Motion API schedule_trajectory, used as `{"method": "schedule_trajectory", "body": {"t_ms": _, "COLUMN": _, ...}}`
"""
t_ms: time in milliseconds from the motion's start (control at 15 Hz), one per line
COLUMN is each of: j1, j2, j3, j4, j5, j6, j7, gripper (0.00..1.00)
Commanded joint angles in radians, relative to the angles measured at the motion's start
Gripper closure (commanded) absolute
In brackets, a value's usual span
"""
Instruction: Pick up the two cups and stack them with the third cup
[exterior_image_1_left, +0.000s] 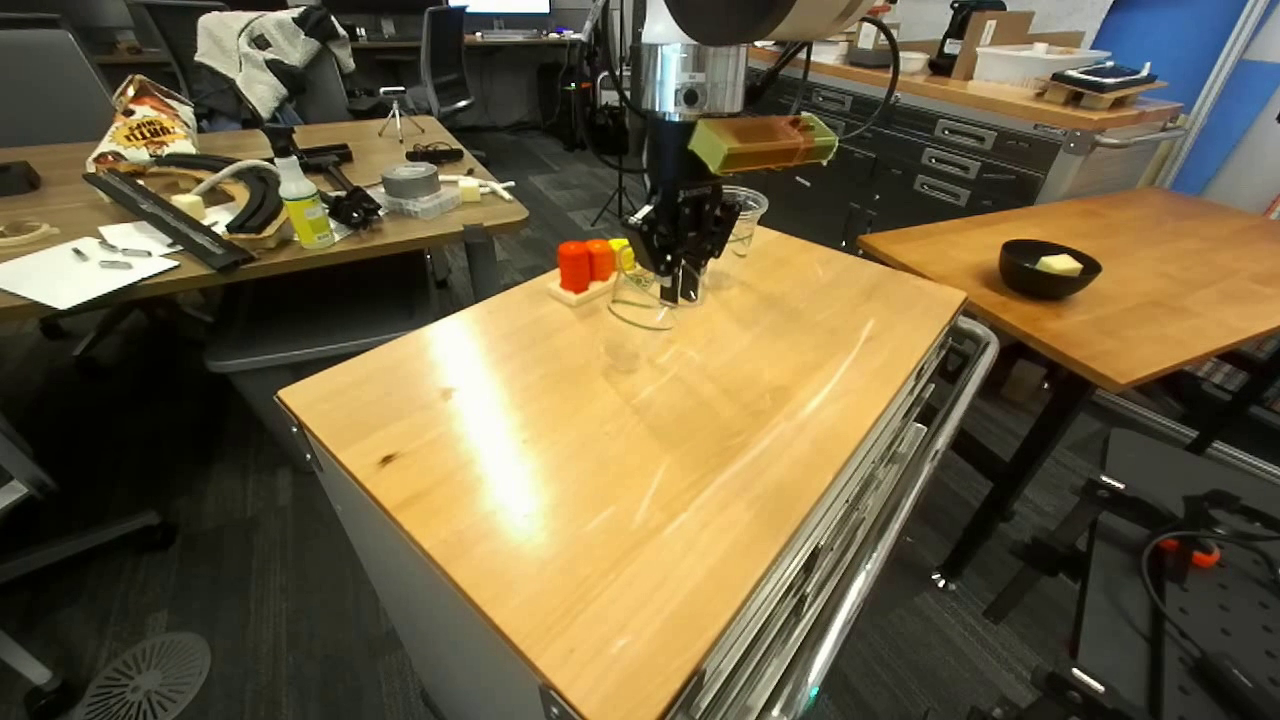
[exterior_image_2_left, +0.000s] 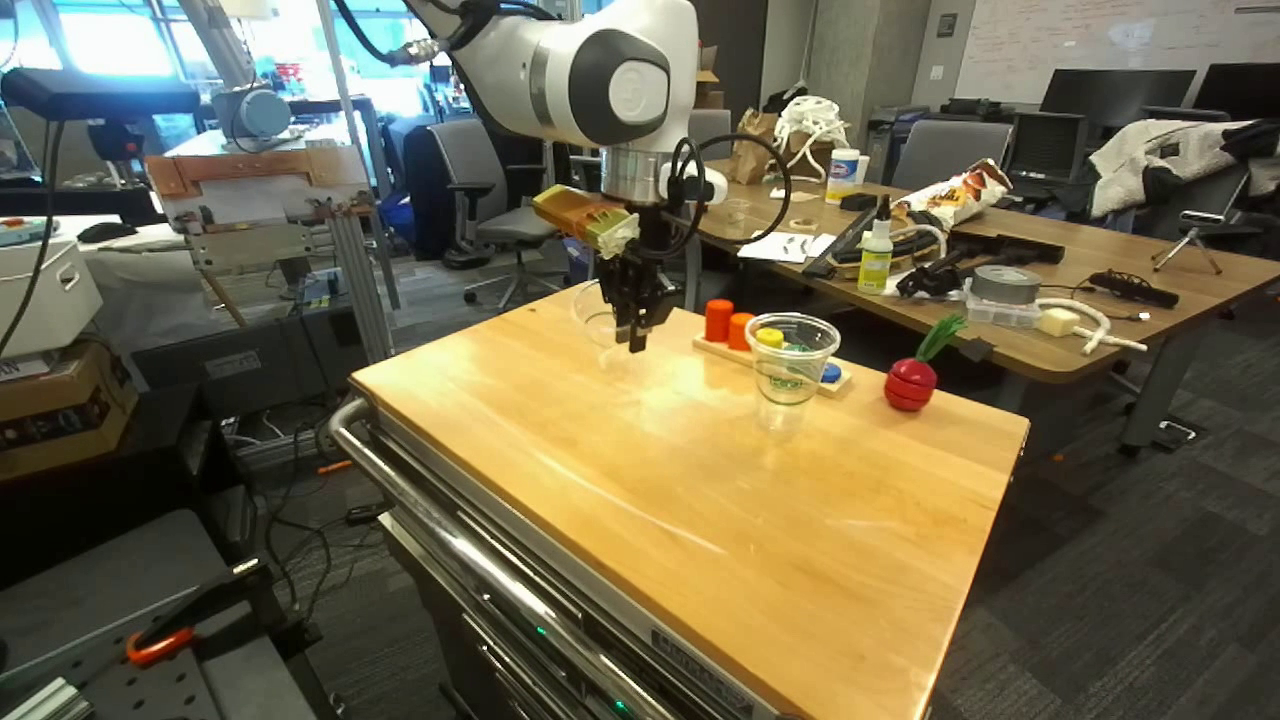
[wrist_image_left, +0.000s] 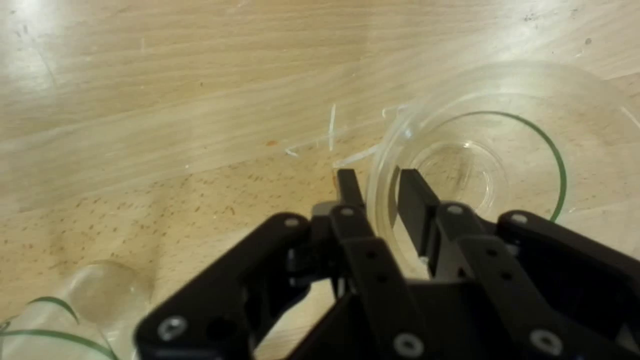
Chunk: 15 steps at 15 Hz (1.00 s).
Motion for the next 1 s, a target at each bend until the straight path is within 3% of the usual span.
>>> {"method": "schedule_trajectory", "body": {"t_ms": 0, "j1": 0.013, "j2": -0.040, "j3": -0.005, "j4": -0.021, "j5": 0.000, "j6": -0.009, "j7": 0.025, "gripper": 0.99}}
{"method": "schedule_trajectory", "body": {"t_ms": 467, "j1": 0.027, "j2": -0.095, "j3": -0.025, "j4": -0.009, "j5": -0.039, "j6": -0.063, "j7": 0.089, "gripper": 0.98}}
{"method": "schedule_trajectory", "body": {"t_ms": 933, "j1": -0.027, "j2": -0.195, "j3": -0.061, "j4": 0.115, "j5": -0.032, "j6": -0.334, "j7": 0.097, "gripper": 0.98}}
